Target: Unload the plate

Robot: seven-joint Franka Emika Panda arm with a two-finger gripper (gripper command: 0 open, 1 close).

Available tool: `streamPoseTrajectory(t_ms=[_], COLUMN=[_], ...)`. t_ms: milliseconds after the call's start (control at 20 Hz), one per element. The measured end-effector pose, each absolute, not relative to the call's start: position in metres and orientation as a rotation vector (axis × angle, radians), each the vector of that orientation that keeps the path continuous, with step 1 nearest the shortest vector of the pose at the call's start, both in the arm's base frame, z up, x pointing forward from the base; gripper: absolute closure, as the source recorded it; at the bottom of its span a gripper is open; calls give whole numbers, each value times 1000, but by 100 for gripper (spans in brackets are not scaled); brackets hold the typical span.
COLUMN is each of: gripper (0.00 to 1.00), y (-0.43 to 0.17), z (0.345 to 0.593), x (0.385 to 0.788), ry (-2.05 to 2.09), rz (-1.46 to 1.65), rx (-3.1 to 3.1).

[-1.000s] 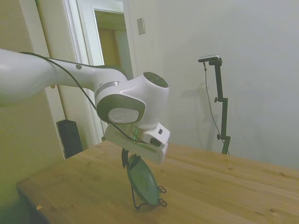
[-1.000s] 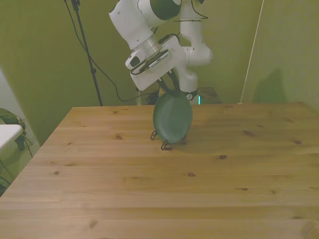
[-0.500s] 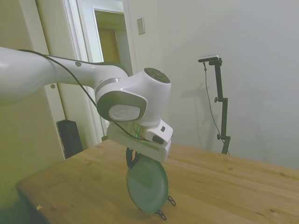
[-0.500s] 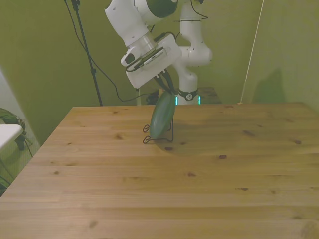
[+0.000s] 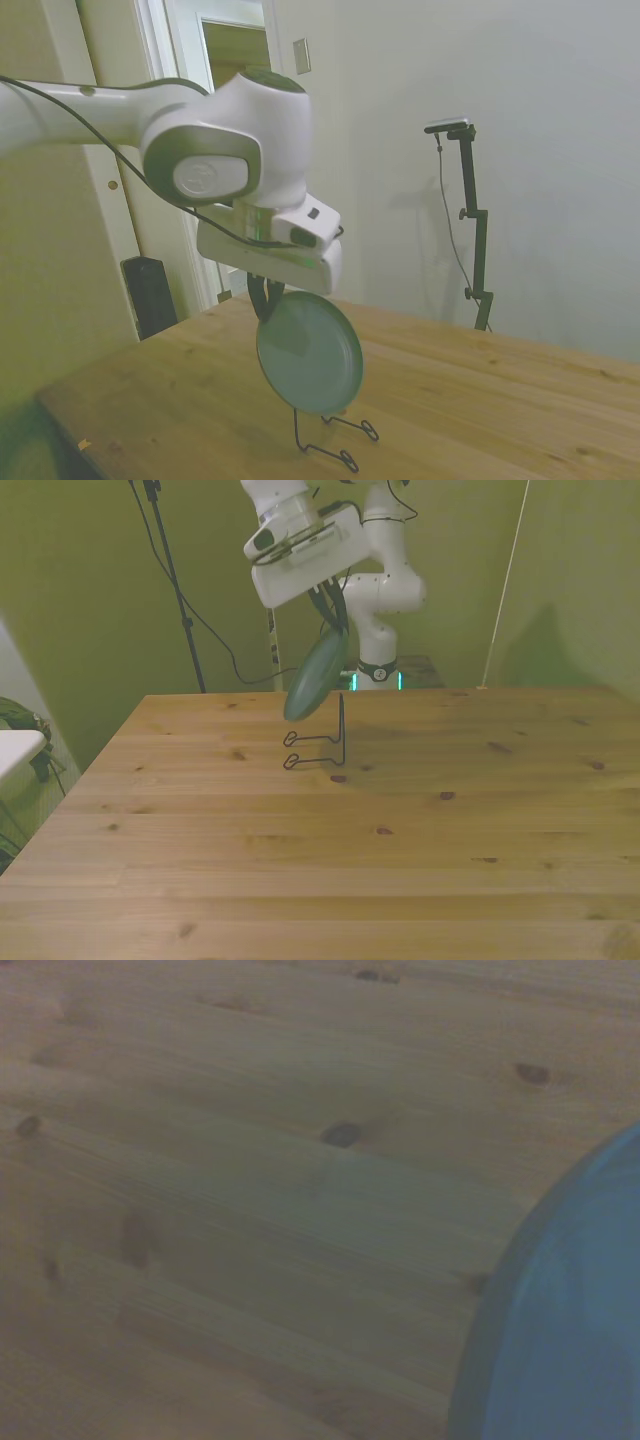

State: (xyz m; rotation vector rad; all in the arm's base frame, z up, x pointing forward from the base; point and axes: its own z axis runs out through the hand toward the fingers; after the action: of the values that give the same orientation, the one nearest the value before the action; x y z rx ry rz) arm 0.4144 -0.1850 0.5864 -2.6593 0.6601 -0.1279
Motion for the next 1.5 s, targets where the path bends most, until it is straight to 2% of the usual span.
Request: streamPoseTrajectory(t_ms=[250,400,550,800,1050,1300,1500], gripper=[100,100,100,100,100,100,100], y=[-155,-136,-128,-101,-84,-74,-66], z=[630,638,632,586,526,443,415], x=[431,461,506,584,637,671,679], ry=[737,798,915,1047,1125,1186,1212], rz=[-178,-164,-182,-214,-188,-115,-101], rx=[-2660,-2651,-2614,-2590,-2586,-2605,-2613])
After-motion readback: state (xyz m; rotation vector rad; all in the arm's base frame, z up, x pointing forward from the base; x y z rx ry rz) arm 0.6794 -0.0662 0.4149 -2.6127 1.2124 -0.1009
